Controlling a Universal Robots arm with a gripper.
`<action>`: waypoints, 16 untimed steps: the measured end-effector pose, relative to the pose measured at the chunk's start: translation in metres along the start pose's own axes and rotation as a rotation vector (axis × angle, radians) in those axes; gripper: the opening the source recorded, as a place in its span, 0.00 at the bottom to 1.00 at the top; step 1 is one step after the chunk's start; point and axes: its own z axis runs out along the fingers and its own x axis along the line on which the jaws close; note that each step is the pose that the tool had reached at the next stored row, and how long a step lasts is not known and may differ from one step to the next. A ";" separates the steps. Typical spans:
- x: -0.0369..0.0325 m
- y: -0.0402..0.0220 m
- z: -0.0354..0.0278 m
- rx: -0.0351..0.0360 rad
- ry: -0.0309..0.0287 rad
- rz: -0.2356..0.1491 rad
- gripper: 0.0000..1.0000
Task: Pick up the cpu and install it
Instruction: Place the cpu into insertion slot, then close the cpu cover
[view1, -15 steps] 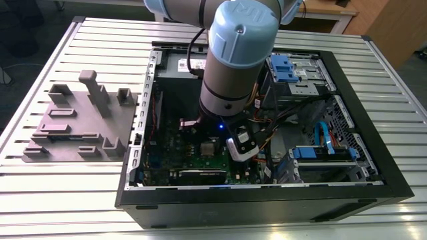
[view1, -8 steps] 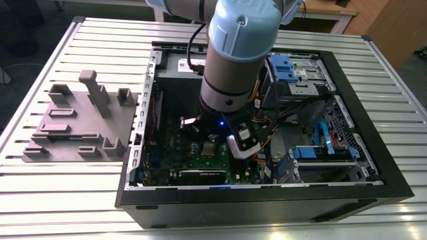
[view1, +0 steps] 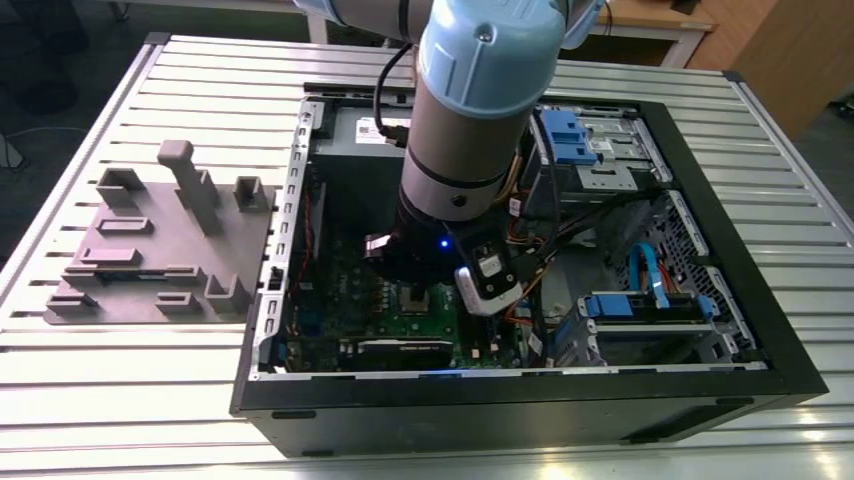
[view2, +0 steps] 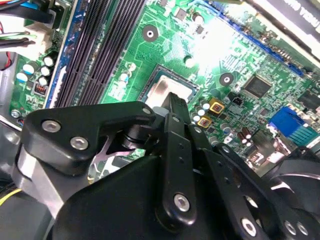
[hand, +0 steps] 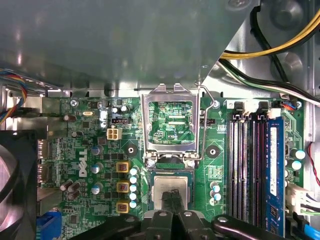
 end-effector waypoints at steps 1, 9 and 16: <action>0.0000 0.0000 0.0000 0.0000 0.0000 0.000 0.11; 0.0000 0.0000 -0.0002 0.0000 0.0000 0.000 0.11; 0.0000 0.0000 -0.0002 0.0000 0.0000 0.000 0.11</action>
